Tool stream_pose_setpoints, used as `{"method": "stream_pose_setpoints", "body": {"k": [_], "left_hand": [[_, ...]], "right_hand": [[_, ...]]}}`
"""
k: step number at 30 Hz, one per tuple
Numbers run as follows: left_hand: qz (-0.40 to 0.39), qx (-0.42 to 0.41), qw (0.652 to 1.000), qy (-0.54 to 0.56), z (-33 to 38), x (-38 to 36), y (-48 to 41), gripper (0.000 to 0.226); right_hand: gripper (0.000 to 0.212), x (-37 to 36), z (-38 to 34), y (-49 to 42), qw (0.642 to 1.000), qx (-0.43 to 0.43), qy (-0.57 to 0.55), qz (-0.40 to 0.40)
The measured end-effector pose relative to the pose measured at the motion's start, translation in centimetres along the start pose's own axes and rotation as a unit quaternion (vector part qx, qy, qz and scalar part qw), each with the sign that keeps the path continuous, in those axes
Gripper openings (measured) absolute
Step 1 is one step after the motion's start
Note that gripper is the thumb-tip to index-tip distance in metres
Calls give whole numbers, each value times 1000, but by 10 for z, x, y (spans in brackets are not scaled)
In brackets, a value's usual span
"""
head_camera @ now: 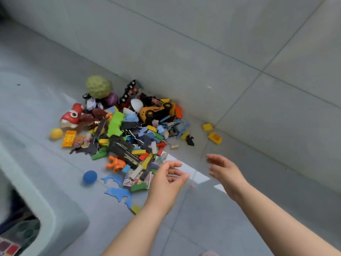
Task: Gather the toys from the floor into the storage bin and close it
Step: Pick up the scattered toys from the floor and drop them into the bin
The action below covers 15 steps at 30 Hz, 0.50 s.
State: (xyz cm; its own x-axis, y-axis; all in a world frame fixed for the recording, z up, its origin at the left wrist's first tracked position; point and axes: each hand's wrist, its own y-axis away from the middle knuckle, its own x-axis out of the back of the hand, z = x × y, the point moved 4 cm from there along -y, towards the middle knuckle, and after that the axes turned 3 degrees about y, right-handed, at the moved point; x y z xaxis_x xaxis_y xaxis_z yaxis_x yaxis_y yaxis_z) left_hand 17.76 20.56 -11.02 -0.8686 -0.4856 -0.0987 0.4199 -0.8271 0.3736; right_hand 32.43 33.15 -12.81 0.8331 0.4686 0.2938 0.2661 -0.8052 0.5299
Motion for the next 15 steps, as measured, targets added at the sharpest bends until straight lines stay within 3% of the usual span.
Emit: {"method": "stream_pose_setpoints", "body": {"k": [2, 7, 10, 13, 15], "left_hand": [[12, 35, 999, 1, -27, -14, -27, 20], [50, 92, 995, 3, -82, -24, -79, 20], [72, 116, 991, 12, -97, -22, -99, 22], [90, 136, 986, 45, -101, -22, -115, 25], [83, 153, 979, 106, -99, -30, -124, 42]], "right_hand": [[32, 23, 21, -53, 995, 3, 83, 61], [63, 50, 42, -192, 952, 37, 269, 142], [54, 52, 50, -242, 910, 44, 389, 138], [39, 37, 43, -237, 915, 69, 346, 194], [27, 6, 39, -200, 949, 143, 248, 133]]}}
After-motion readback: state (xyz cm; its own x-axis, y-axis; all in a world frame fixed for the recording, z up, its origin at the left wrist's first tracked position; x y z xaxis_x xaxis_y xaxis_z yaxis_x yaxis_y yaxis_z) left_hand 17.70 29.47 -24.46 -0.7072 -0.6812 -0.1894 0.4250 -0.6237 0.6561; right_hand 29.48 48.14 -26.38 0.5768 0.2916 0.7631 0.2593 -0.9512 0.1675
